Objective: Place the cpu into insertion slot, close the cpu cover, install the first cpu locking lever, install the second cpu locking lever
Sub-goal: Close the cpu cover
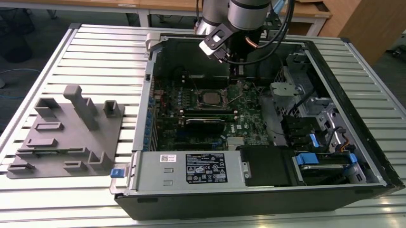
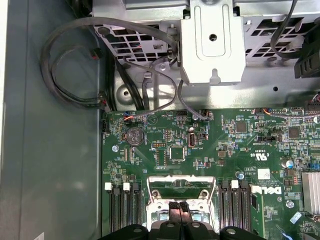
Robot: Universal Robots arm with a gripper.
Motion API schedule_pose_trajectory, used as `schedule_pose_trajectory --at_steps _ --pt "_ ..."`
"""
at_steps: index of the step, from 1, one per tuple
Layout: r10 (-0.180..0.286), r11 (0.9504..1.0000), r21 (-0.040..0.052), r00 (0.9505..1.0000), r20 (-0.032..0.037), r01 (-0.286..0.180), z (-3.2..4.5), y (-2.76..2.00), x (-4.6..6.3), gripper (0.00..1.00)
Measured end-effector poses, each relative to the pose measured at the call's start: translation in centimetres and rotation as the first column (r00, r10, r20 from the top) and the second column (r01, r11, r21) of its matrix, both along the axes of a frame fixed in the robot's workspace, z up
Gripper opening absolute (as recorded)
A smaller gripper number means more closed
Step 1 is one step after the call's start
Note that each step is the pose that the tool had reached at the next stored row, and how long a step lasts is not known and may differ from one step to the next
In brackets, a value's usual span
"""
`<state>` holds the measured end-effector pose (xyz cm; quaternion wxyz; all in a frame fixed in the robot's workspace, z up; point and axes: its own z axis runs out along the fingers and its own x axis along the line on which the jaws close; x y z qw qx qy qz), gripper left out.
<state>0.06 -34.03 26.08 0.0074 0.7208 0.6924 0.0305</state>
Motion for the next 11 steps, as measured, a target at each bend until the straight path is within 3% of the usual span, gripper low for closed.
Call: schedule_pose_trajectory --at_steps 11 --pt "0.0 1.0 -0.0001 1.0 0.0 0.0 0.0 0.0 1.3 0.11"
